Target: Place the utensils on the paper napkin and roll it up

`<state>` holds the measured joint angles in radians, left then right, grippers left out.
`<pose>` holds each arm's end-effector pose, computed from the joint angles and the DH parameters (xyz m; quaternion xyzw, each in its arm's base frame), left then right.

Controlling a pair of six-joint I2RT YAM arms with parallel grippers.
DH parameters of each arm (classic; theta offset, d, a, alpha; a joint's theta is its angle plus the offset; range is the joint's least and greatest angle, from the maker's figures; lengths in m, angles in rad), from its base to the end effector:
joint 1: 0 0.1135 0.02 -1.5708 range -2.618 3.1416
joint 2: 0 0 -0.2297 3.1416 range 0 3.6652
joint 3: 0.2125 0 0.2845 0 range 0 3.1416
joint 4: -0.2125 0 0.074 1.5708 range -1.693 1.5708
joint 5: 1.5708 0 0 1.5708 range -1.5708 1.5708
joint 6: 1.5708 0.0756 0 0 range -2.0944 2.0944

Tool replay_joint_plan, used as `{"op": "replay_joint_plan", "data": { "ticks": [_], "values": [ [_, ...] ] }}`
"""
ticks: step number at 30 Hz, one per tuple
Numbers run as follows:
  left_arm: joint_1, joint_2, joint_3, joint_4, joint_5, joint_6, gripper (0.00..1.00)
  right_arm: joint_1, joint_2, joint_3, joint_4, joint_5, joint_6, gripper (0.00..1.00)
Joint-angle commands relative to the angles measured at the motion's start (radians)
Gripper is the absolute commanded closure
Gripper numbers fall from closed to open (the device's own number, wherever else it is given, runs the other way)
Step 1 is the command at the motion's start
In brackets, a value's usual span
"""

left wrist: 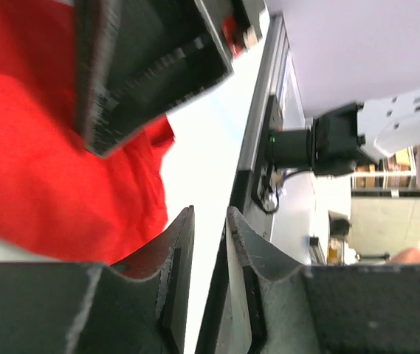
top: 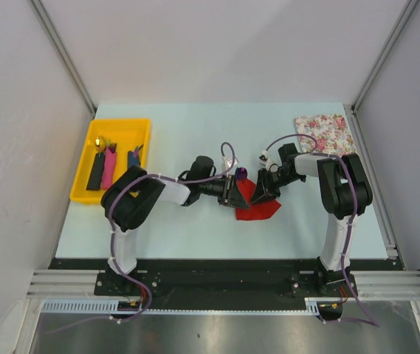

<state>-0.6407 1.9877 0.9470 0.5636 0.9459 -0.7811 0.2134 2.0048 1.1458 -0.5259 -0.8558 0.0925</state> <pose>0.2924 -0.2945 0.0596 0.1830 0.7751 -0.5969 0.0969 0.3461 0.1334 0.0291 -0.0932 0.9019 0.4212 0.0205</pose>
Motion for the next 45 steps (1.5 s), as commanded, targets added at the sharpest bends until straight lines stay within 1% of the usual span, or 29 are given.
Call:
{"op": "replay_joint_plan", "data": {
  "ticks": [1,2,4,9,15,17,18,19,20,22,25,28,32,34,36,37,38,39,40,41,43,45],
  "values": [
    [-0.034,0.008,-0.028,0.074,0.011,-0.012,0.71,-0.005,0.037,-0.018,0.012,0.104,-0.037,0.75],
    [-0.034,0.023,-0.03,0.099,0.004,-0.038,0.72,-0.005,0.037,-0.02,0.02,0.109,-0.037,0.75],
    [-0.033,0.069,-0.021,0.113,-0.009,-0.043,0.73,-0.006,0.038,-0.024,0.029,0.112,-0.031,0.75],
    [-0.033,0.143,-0.002,0.067,-0.032,-0.04,0.76,-0.002,0.038,-0.034,0.047,0.123,-0.023,0.75],
    [-0.019,0.138,-0.047,-0.008,-0.059,0.003,0.77,-0.002,0.031,-0.043,0.049,0.141,-0.03,0.75],
    [-0.019,0.11,-0.048,-0.001,-0.039,0.011,0.71,0.0,0.034,-0.044,0.049,0.143,-0.036,0.75],
    [-0.017,0.091,-0.047,0.015,-0.029,0.014,0.66,0.0,0.035,-0.046,0.049,0.144,-0.037,0.75],
    [-0.019,0.073,-0.045,0.039,-0.019,0.014,0.64,0.001,0.037,-0.046,0.047,0.14,-0.039,0.75],
    [-0.02,0.034,-0.036,0.044,-0.013,0.017,0.63,0.0,0.04,-0.044,0.046,0.139,-0.042,0.75],
    [-0.016,0.007,-0.018,0.044,-0.01,0.017,0.62,0.0,0.038,-0.043,0.046,0.139,-0.045,0.76],
    [-0.007,0.002,0.033,0.047,-0.038,-0.023,0.63,-0.002,0.041,-0.038,0.046,0.138,-0.045,0.75],
    [-0.001,0.034,0.059,0.079,-0.073,-0.066,0.65,0.0,0.041,-0.037,0.047,0.141,-0.045,0.75],
    [0.019,0.094,0.084,0.122,-0.13,-0.124,0.71,0.003,0.038,-0.037,0.047,0.146,-0.042,0.76],
    [0.022,0.115,0.13,0.058,-0.175,-0.095,0.74,0.003,0.035,-0.038,0.047,0.152,-0.039,0.75],
    [0.024,0.135,0.157,0.01,-0.191,-0.069,0.76,0.003,0.037,-0.037,0.047,0.149,-0.036,0.76],
    [0.024,0.14,0.192,-0.029,-0.214,-0.051,0.76,0.003,0.035,-0.035,0.049,0.147,-0.034,0.75],
    [0.021,0.145,0.209,-0.104,-0.223,-0.032,0.77,0.003,0.035,-0.035,0.047,0.147,-0.033,0.76],
    [0.018,0.149,0.229,-0.125,-0.231,-0.005,0.77,0.003,0.035,-0.035,0.047,0.146,-0.033,0.75],
    [0.016,0.155,0.24,-0.157,-0.257,0.011,0.78,0.001,0.035,-0.032,0.046,0.144,-0.031,0.75],
    [0.015,0.16,0.252,-0.238,-0.274,0.023,0.79,0.0,0.035,-0.034,0.044,0.144,-0.033,0.75],
    [0.016,0.168,0.263,-0.275,-0.314,0.043,0.8,0.0,0.035,-0.034,0.043,0.144,-0.034,0.75],
    [0.012,0.168,0.282,-0.362,-0.355,0.086,0.83,0.0,0.034,-0.032,0.041,0.147,-0.037,0.75]
  ]
}}
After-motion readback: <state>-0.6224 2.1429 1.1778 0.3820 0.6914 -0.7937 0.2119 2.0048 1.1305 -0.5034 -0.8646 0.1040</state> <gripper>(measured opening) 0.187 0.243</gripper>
